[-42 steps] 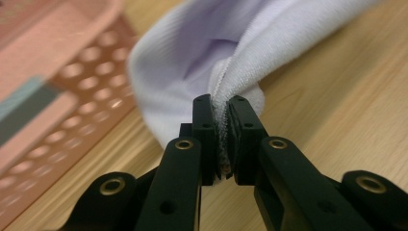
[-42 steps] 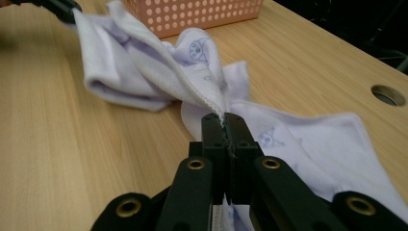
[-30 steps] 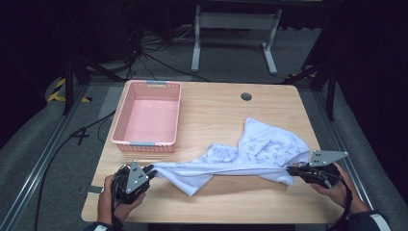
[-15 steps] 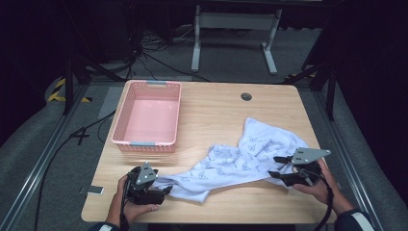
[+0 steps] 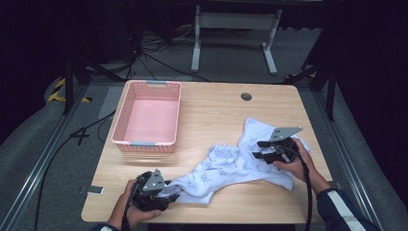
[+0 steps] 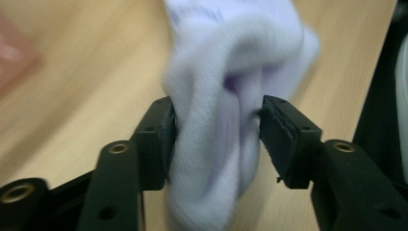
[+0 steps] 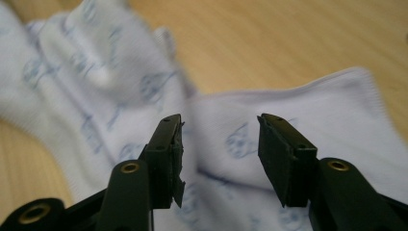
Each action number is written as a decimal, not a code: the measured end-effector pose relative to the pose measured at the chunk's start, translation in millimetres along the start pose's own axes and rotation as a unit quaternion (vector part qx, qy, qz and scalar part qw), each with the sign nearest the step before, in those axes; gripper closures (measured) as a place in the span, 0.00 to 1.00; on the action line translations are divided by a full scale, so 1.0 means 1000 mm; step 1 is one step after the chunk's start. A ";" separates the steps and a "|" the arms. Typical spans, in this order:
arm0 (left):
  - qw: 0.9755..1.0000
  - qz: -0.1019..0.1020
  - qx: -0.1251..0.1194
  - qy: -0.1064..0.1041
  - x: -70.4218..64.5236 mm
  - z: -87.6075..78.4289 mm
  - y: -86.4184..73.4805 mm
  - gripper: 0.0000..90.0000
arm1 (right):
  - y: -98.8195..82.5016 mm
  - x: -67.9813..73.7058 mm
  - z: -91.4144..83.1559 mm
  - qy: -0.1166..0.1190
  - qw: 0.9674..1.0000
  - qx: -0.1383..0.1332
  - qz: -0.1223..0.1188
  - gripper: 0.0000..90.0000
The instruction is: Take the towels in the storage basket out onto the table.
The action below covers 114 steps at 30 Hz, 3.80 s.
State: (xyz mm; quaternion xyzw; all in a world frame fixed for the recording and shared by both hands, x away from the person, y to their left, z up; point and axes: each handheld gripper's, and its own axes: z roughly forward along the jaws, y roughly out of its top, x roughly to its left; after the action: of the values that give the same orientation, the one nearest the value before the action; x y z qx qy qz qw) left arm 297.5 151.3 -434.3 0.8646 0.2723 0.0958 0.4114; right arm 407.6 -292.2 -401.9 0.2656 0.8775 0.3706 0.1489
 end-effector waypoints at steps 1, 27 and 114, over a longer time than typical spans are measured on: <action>1.000 -0.012 -0.007 0.007 0.002 0.000 0.002 0.46 | 0.003 -0.007 0.000 -0.016 1.000 -0.004 0.007 0.57; 0.996 0.047 0.073 -0.005 -0.002 0.049 0.037 0.95 | 0.000 -0.061 0.055 -0.057 0.994 0.084 0.037 0.95; 1.000 0.017 0.024 0.001 -0.020 0.027 0.037 0.43 | -0.089 0.055 -0.049 0.112 0.987 0.078 -0.085 0.88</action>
State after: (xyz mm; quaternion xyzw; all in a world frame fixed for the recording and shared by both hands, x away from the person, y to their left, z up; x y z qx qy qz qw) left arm 305.5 103.4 -421.9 0.8784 0.2605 0.0973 0.3886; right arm 308.5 -340.7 -437.1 0.1574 0.9342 0.3146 0.0600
